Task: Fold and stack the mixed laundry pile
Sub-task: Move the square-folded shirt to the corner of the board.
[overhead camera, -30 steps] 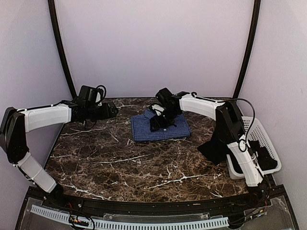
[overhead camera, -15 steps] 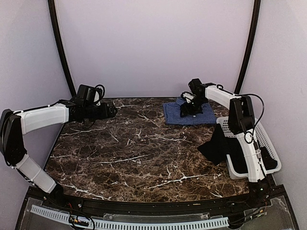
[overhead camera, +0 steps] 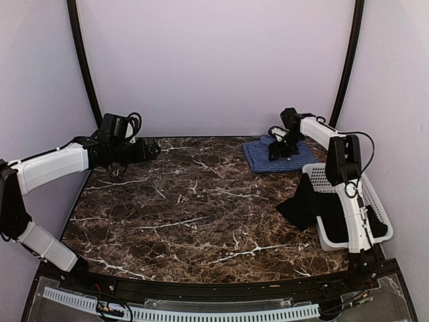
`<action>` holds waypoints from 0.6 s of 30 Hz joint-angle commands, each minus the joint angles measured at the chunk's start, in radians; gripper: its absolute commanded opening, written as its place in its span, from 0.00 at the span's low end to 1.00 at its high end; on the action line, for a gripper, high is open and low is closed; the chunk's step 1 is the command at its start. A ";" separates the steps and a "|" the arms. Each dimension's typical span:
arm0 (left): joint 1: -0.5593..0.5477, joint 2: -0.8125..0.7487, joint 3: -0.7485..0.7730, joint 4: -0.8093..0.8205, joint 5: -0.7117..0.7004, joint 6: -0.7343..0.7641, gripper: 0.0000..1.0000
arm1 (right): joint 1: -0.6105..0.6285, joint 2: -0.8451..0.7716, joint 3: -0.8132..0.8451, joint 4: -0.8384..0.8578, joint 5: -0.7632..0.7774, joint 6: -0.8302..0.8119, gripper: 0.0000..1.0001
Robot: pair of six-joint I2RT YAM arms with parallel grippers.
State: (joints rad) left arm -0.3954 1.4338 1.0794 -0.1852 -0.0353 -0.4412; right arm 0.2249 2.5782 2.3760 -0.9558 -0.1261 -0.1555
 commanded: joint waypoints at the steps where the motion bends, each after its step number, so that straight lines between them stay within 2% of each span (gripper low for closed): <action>1: 0.004 -0.055 0.032 -0.031 -0.005 0.021 0.96 | -0.056 0.034 -0.026 -0.047 0.074 -0.026 0.73; 4: 0.004 -0.059 0.034 -0.033 -0.002 0.021 0.96 | -0.086 0.013 -0.062 -0.006 0.064 -0.030 0.73; 12: 0.004 -0.053 0.043 -0.047 -0.009 0.030 0.96 | -0.142 0.049 0.009 0.000 0.061 -0.029 0.73; 18: 0.004 -0.045 0.058 -0.063 -0.003 0.032 0.96 | -0.148 0.051 0.012 0.008 0.187 -0.028 0.73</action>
State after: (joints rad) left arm -0.3954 1.4094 1.0981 -0.2211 -0.0383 -0.4252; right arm 0.0914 2.5919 2.3859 -0.9215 -0.0708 -0.1864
